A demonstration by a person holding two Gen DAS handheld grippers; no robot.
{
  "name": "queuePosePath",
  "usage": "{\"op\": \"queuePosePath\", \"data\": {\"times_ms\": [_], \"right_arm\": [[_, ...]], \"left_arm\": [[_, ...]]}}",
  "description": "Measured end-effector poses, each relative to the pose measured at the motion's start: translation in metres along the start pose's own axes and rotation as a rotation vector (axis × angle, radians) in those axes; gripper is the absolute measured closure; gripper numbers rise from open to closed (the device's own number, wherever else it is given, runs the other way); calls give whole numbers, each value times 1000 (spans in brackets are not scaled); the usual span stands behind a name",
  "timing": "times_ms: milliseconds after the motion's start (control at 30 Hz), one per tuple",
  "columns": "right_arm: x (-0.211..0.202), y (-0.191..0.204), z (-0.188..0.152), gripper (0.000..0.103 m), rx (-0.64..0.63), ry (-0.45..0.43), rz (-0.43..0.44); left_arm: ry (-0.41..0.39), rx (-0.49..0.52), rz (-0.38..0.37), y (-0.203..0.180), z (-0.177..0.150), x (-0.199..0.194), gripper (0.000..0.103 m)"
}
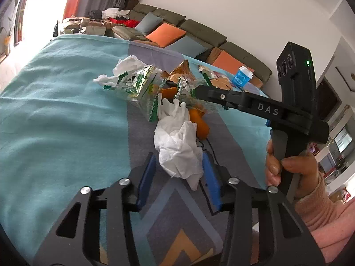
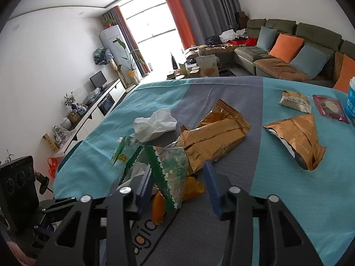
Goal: Collect trash
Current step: 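Move both tools back to the table and grasp white tissue with the left tool, then grasp a green-striped plastic bag with the right tool while the left tool holds tissue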
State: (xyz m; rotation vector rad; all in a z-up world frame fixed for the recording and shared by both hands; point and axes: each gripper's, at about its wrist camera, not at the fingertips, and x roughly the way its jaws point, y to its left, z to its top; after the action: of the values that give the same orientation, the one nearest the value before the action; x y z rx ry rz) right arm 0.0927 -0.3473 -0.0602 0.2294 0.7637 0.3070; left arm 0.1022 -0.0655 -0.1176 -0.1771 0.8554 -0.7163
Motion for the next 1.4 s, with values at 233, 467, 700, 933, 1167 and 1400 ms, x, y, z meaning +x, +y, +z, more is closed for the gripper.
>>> {"op": "queuePosePath", "data": {"times_ms": [233,467,700,933,1167,1400], "right_arm": [[-3,-5,0,83,18,-3,17],[-13,-10,1,87,44,-25,40],[-24,-10,4,87,49,-49,64],[-31,-3,6,87,46,-67,88],[-35,7,10,87,32,-82,118],[-33,24,12,87,8,-83,160]], "left_arm": [[17,-13,-14,4,1,6,90],[-10,11,-8,1,1,-2,94],[-53,48,12,-1,1,-16,95],[-82,62,11,-1,-1,-28,95],[-126,108,-4,-5,-11,-50,95],[-185,128,18,-7,-15,-78,95]]}}
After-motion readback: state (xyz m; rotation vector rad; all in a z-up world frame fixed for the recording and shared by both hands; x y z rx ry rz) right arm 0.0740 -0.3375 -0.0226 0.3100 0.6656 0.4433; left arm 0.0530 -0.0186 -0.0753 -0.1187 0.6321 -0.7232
